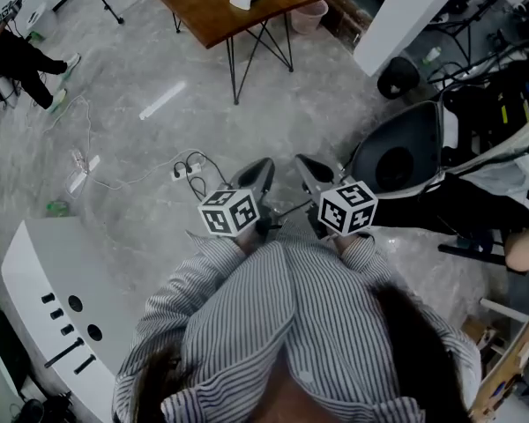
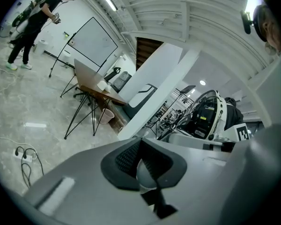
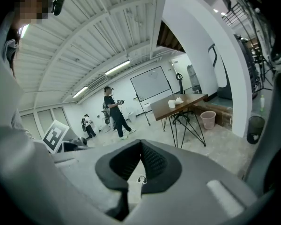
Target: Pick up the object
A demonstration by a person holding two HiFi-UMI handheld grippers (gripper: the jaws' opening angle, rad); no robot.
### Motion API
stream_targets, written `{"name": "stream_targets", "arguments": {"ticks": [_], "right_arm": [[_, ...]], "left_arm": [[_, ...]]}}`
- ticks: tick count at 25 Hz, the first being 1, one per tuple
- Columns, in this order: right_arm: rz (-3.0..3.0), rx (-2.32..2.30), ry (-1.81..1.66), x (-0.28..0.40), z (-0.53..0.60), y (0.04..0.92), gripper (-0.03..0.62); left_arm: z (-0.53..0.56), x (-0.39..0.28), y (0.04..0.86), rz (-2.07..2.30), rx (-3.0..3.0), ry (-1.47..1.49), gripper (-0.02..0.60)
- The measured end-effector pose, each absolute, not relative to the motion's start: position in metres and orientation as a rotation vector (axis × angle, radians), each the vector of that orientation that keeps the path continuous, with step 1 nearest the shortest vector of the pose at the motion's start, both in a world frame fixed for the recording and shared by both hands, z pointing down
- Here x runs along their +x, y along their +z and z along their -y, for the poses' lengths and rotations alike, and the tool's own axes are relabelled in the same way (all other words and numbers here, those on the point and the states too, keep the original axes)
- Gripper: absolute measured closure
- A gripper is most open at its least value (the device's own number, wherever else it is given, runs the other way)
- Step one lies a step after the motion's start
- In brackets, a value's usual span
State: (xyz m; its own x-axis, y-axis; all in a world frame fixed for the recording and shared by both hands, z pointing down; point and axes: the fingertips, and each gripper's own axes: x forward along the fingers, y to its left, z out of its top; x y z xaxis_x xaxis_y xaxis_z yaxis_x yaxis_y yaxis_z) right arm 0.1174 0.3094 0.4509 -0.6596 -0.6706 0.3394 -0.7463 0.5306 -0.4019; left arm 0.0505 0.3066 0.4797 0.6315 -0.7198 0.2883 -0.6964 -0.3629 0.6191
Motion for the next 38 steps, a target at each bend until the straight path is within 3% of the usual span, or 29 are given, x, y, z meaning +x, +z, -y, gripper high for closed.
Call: {"name": "stream_targets", "arguments": {"ticks": [12,24,38], "right_arm": [[2.589,1.37,0.782,0.124,-0.163,0.456,0.592],[2.574,1.392,0.8,0.057,0.05,0.436,0.592],[2.506,1.321,0.907,0.041,0.15,0.458,0.591]], "left_arm": [[-0.161,0.045,0.479,1.058,2.184,-0.052,0.577],[0.056,-0.005,0.454,0.968,2.217,-0.063,0.575],[0.151,-0.027,0.464,1.018,2.159,-0.104,0.575]]}}
